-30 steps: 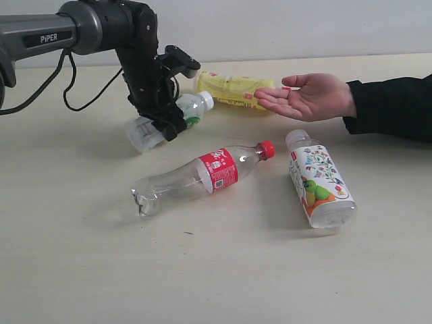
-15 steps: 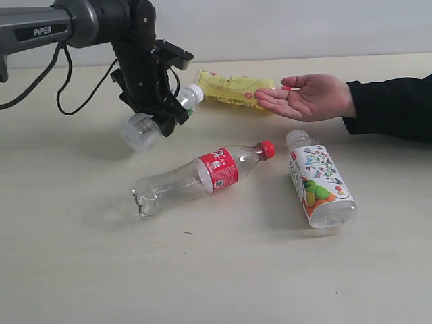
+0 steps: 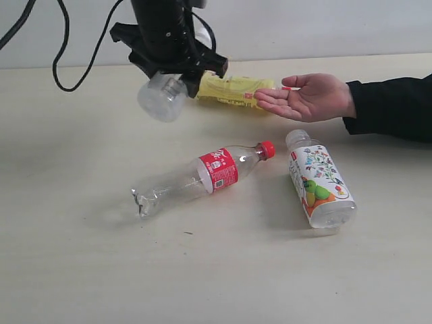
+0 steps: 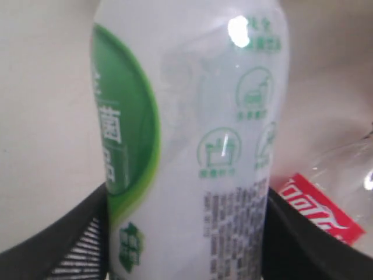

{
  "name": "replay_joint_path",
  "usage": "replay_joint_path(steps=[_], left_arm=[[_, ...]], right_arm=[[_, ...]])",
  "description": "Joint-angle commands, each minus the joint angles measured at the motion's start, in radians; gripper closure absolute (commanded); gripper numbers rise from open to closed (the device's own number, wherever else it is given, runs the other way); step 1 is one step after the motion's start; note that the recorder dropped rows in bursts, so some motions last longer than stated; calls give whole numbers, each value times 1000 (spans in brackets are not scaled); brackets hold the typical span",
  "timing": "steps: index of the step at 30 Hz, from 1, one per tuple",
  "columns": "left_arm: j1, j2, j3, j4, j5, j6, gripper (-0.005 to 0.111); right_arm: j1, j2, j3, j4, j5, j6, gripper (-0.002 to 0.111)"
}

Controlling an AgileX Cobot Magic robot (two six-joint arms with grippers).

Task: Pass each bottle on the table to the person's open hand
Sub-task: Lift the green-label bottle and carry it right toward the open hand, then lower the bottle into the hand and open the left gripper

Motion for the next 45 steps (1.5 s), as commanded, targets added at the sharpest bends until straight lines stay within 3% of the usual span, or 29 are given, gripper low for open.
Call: replay_joint_path(steps=[1,11,15,18,22,25,31,36,45], left_arm=[[-66,-38,-2,40,6,-175,107],[-174,-30,-95,33,6,-388,107],[-198,-18,-137,-92,-15,-435,107],[-200,57,-231,-191,-10,-433,107],[-217,185,-404,-204,-60,-444,107],[-212,279,-504,-202,-147,-484,107],[-176,369,-522,-222,-313,-599,107],[-153,399,-522,-230,-333,-615,107],[-117,441,-522,-437,-379,-530,107]], right_arm=[[3,-5,5,-7,-5,-6,108],[3,-5,5,-7,-5,-5,108],[3,-5,5,-7,-5,-3,108],[3,-5,5,-7,-5,-3,108],[3,-5,5,-7,-5,-5,108],[3,-5,5,-7,-5,-5,108],[3,-5,5,-7,-8,-5,108],[3,-5,5,-7,-6,-5,108],[3,-5,5,-7,-6,-5,108]])
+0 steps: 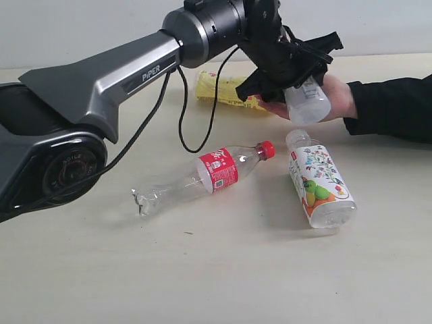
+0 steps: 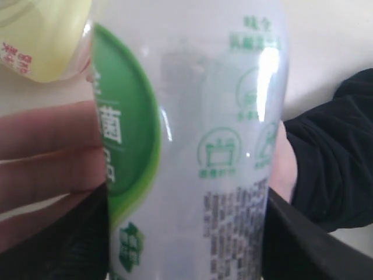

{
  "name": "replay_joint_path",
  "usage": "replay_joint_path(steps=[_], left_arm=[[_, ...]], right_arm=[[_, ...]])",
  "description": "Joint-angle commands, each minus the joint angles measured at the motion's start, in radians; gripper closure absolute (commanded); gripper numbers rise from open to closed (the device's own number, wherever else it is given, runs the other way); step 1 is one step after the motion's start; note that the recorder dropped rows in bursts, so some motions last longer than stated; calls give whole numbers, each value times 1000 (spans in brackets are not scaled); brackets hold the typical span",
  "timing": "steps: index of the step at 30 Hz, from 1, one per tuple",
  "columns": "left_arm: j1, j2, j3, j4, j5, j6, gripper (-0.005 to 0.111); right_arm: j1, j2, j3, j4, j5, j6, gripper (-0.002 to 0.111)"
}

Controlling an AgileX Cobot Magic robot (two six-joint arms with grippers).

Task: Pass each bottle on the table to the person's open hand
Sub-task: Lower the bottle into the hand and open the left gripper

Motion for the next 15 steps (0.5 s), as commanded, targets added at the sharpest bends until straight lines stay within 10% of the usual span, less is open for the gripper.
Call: replay_joint_path(steps=[1,9,15], left_arm=[[8,11,-10,-86,-38,61,107],[17,37,-10,-99,-53,66,102],[17,39,-10,-109,-52,66,59]], right_arm=[[3,-5,5,-7,-6,-5,108],[3,-5,5,-7,-6,-5,108],[3,-5,5,-7,-6,-5,108]])
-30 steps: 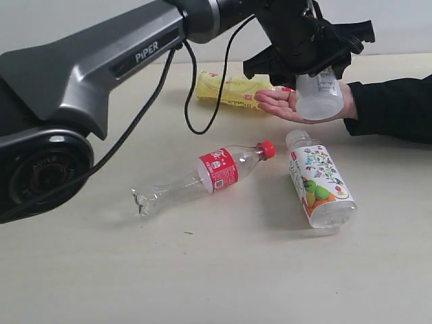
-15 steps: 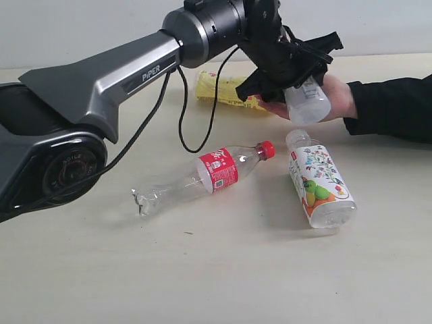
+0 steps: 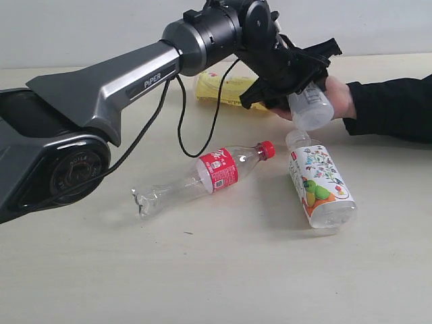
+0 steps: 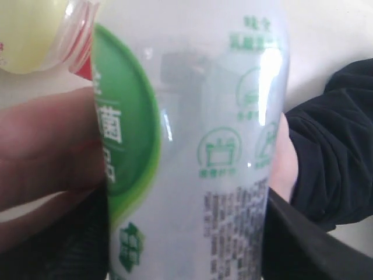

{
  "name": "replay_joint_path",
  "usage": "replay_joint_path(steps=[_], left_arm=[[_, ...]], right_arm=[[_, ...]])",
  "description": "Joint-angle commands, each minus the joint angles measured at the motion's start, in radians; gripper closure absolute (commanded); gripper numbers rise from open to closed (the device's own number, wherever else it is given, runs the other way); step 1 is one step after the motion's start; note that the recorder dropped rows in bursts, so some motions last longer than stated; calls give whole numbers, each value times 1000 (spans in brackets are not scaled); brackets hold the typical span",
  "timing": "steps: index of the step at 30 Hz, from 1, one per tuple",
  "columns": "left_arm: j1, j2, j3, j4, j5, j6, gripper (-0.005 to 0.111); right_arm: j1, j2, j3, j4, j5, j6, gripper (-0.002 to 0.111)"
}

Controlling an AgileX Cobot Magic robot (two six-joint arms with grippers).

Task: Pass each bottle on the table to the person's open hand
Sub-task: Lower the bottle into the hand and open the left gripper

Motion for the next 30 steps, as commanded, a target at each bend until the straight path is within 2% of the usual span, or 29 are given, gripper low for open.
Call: replay_joint_path(steps=[1,2,4,6,16,23,30], left_arm=[[3,5,-10,-10,-16,3,52],[3,5,-10,-11,-16,3,43],[3,5,-10,-11,-16,6,34],[3,5,-10,-11,-16,11,30],[5,-11,-12,-33,7,58,31],[7,-22,-39,-22,102,104,31],[7,-54,-39,-20,130,141,31]], right_arm=[[3,-5,5,-7,-6,-5,108],[3,-5,5,-7,-6,-5,108],[3,-5,5,-7,-6,-5,108],[3,-5,5,-7,-6,-5,108],[3,-5,5,-7,-6,-5,108],[3,-5,5,-7,-6,-5,108],[3,-5,5,-7,-6,-5,108]])
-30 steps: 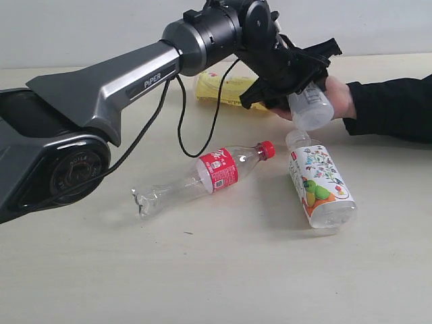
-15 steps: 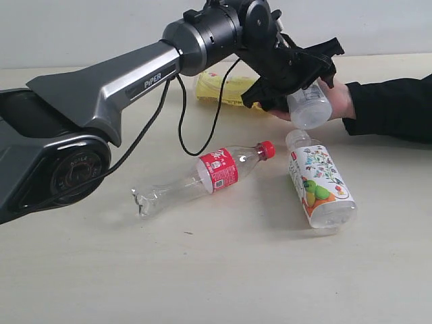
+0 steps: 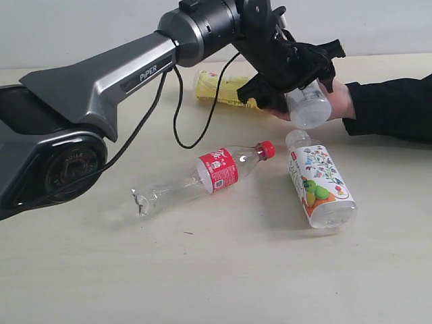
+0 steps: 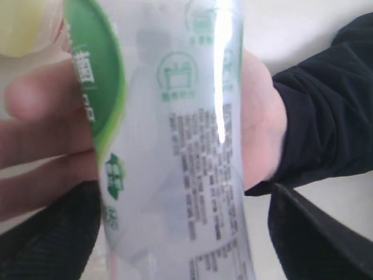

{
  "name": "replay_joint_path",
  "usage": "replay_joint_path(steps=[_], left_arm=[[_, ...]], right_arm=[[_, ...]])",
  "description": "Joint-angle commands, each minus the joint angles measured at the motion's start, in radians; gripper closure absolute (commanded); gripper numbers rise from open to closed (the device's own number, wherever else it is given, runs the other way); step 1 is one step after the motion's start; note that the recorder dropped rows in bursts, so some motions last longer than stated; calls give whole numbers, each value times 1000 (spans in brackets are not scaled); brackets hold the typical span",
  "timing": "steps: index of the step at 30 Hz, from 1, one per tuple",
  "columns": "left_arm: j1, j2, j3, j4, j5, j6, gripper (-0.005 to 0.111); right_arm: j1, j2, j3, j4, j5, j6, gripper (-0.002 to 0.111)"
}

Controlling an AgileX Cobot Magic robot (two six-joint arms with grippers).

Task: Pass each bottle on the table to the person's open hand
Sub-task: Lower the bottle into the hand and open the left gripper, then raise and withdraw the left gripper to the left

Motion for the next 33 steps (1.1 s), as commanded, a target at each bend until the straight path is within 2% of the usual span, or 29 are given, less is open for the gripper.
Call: replay_joint_path(steps=[1,18,24,27,29,33], left_arm=[[5,-41,-7,7,20,22,31],[5,-127,-7,62,203,128,31],[1,-186,-7,147,271,200,32],[-1,-213,3,168,271,263,46],[-5,-236,22,149,271,279,63],[-21,-266,30,149,271,311,106]], right_arm=[[3,-5,5,-7,-6,-5,108],[3,-5,5,-7,-6,-3,108],[3,-5,5,-7,-6,-5,108],[3,-5,5,-7,-6,-4,108],[3,-5,5,-7,-6,-4,108],[3,-5,5,-7,-6,-5,108]])
